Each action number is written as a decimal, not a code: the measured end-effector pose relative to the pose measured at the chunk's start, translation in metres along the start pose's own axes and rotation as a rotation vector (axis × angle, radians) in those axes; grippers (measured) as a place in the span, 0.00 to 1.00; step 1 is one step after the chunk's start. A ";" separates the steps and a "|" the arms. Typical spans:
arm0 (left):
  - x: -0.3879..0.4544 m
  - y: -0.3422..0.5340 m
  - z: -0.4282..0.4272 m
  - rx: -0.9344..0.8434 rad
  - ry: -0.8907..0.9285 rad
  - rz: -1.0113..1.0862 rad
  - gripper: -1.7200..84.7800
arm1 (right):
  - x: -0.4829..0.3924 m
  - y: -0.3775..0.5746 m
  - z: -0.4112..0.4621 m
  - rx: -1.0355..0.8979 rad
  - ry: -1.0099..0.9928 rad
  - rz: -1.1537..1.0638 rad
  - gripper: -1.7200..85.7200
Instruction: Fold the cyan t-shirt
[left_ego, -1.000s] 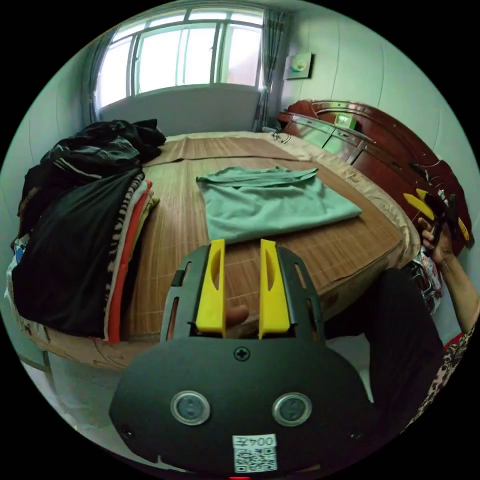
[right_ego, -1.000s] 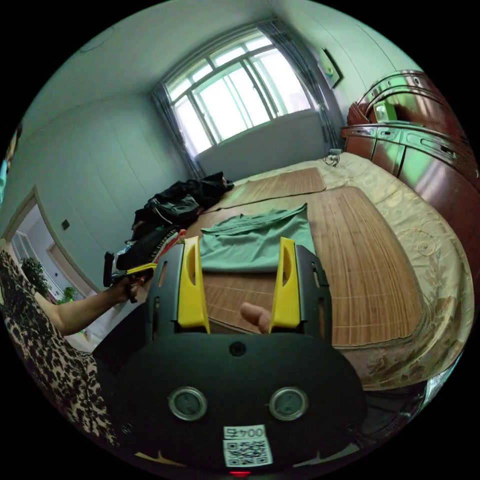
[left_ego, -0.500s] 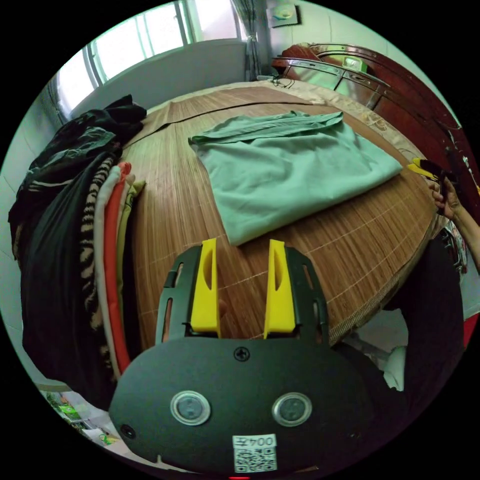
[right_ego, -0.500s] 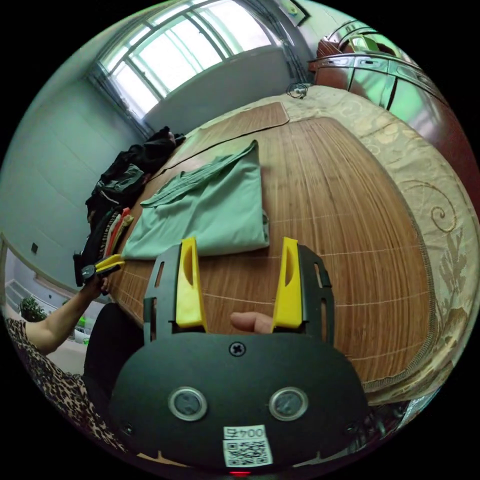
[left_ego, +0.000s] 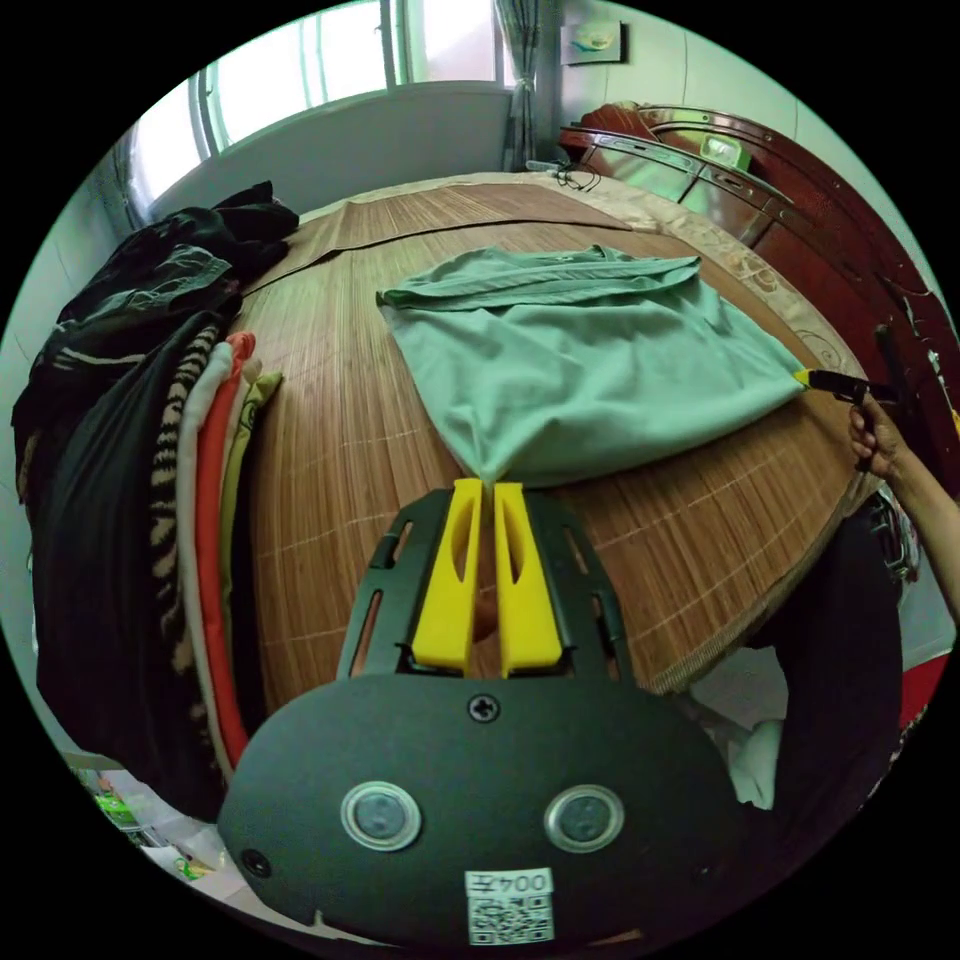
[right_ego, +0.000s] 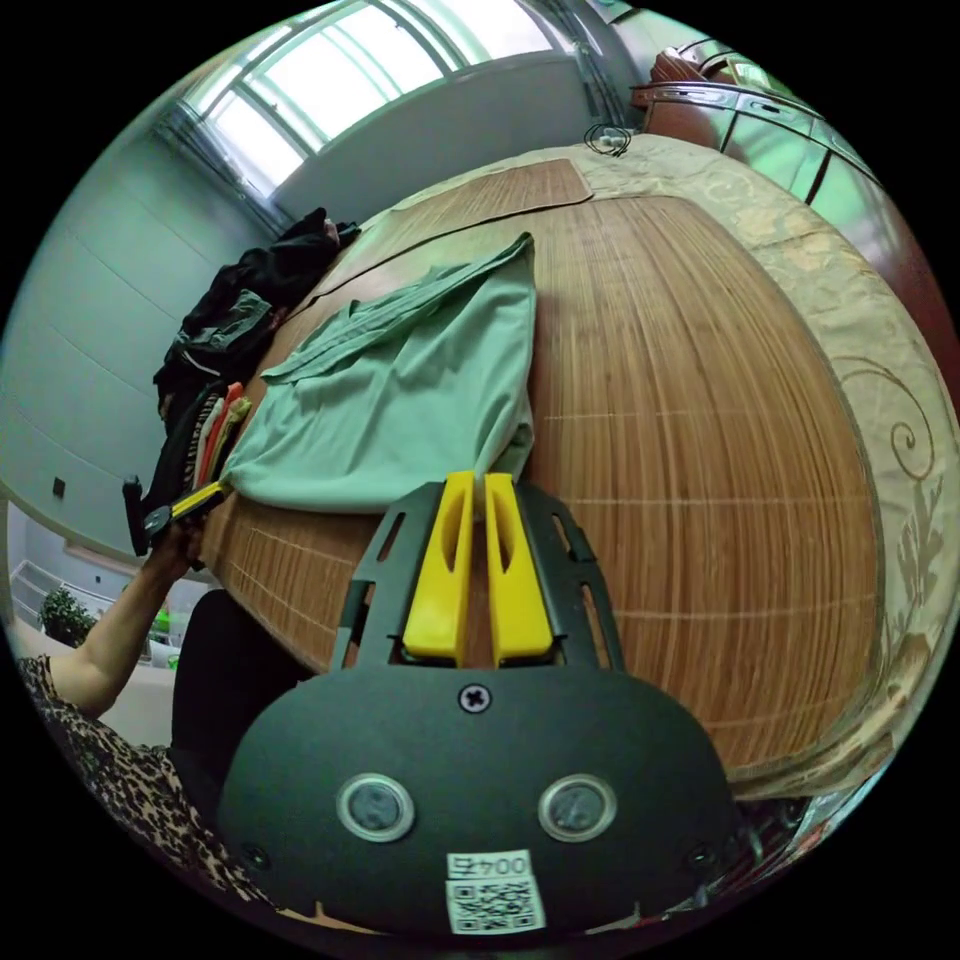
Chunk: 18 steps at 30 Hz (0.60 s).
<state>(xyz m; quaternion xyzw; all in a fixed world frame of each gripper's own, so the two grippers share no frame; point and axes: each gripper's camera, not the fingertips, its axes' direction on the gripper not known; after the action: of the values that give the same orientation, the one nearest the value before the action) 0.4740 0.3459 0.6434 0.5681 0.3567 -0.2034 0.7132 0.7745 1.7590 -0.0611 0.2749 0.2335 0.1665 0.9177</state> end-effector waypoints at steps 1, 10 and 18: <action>-0.002 0.010 -0.007 -0.002 0.018 -0.006 0.05 | -0.001 0.014 -0.009 0.004 -0.015 0.009 0.05; -0.009 0.111 -0.041 -0.064 0.046 -0.041 0.10 | -0.001 0.153 -0.063 -0.029 -0.012 0.083 0.08; -0.022 0.132 -0.111 0.135 0.051 -0.071 0.18 | -0.066 0.205 -0.156 0.371 0.012 -0.072 0.43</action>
<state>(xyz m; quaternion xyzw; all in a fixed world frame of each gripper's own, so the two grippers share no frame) 0.5201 0.4852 0.7368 0.6069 0.3802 -0.2377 0.6562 0.6023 1.9597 -0.0350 0.4299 0.2754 0.0893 0.8552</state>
